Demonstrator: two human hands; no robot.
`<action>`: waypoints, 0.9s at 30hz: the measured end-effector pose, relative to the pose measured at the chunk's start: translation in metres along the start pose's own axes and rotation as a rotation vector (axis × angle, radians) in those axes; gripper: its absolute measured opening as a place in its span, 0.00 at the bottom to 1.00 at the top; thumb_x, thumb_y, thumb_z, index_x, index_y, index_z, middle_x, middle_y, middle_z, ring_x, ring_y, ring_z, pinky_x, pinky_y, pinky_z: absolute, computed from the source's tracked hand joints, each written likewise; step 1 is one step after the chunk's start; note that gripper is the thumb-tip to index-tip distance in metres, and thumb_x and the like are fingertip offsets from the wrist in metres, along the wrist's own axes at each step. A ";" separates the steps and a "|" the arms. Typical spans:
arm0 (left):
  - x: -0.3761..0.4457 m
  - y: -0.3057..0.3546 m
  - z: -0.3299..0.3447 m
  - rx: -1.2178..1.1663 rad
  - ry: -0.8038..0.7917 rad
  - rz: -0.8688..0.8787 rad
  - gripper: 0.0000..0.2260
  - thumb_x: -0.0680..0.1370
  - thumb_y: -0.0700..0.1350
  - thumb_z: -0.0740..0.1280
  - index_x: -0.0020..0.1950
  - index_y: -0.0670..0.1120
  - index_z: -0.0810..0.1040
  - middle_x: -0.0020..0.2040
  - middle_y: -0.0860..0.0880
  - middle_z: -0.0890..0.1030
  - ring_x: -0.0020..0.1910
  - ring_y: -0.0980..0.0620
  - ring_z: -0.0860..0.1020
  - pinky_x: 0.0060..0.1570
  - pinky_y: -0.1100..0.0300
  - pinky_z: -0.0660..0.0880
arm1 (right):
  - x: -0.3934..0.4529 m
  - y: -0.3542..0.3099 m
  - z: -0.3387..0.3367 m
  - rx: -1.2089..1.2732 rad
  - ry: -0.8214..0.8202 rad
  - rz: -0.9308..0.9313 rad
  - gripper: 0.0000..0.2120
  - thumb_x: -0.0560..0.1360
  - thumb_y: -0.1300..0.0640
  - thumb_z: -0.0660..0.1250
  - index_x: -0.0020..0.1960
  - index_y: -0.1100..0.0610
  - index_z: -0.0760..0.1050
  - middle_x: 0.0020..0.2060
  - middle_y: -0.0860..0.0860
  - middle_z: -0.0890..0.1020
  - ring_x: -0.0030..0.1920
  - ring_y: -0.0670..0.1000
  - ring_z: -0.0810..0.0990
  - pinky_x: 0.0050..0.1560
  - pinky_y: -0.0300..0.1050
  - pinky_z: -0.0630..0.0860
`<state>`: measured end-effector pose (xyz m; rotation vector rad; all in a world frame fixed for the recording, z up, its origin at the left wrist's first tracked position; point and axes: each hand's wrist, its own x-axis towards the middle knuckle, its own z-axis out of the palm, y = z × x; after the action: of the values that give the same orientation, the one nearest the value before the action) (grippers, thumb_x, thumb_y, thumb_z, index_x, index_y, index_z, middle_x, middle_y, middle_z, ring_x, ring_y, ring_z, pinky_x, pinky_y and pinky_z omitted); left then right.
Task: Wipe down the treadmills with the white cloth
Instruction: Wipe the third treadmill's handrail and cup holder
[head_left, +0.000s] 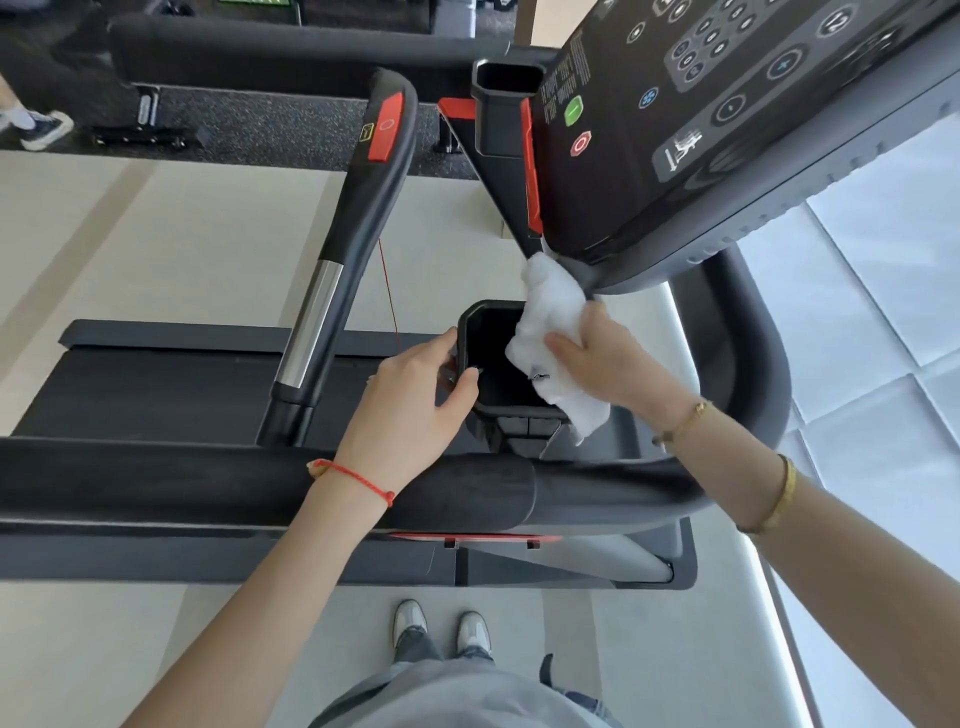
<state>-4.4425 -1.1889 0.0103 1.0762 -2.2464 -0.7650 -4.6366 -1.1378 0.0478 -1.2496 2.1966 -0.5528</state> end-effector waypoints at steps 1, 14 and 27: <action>0.000 0.000 0.000 -0.006 0.003 -0.002 0.21 0.79 0.51 0.64 0.72 0.47 0.72 0.53 0.52 0.82 0.49 0.55 0.81 0.54 0.58 0.78 | 0.002 0.000 -0.002 -0.007 -0.004 -0.004 0.14 0.82 0.52 0.59 0.61 0.59 0.63 0.47 0.56 0.72 0.44 0.54 0.71 0.43 0.45 0.66; -0.003 0.002 -0.008 -0.002 -0.101 0.006 0.16 0.82 0.49 0.60 0.70 0.53 0.72 0.49 0.51 0.82 0.46 0.53 0.81 0.51 0.53 0.79 | -0.077 0.030 -0.017 -0.001 0.081 -0.235 0.15 0.81 0.52 0.60 0.62 0.60 0.69 0.41 0.50 0.79 0.38 0.51 0.75 0.36 0.35 0.68; -0.018 -0.005 -0.022 0.025 -0.037 -0.055 0.11 0.80 0.34 0.55 0.53 0.42 0.77 0.40 0.52 0.76 0.40 0.50 0.77 0.40 0.56 0.74 | -0.049 -0.022 0.022 -0.534 -0.218 -0.451 0.18 0.81 0.39 0.52 0.46 0.55 0.61 0.33 0.45 0.70 0.33 0.49 0.71 0.43 0.49 0.67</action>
<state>-4.4151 -1.1825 0.0181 1.1486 -2.2710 -0.7879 -4.5878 -1.1075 0.0562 -2.0024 1.9386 0.0294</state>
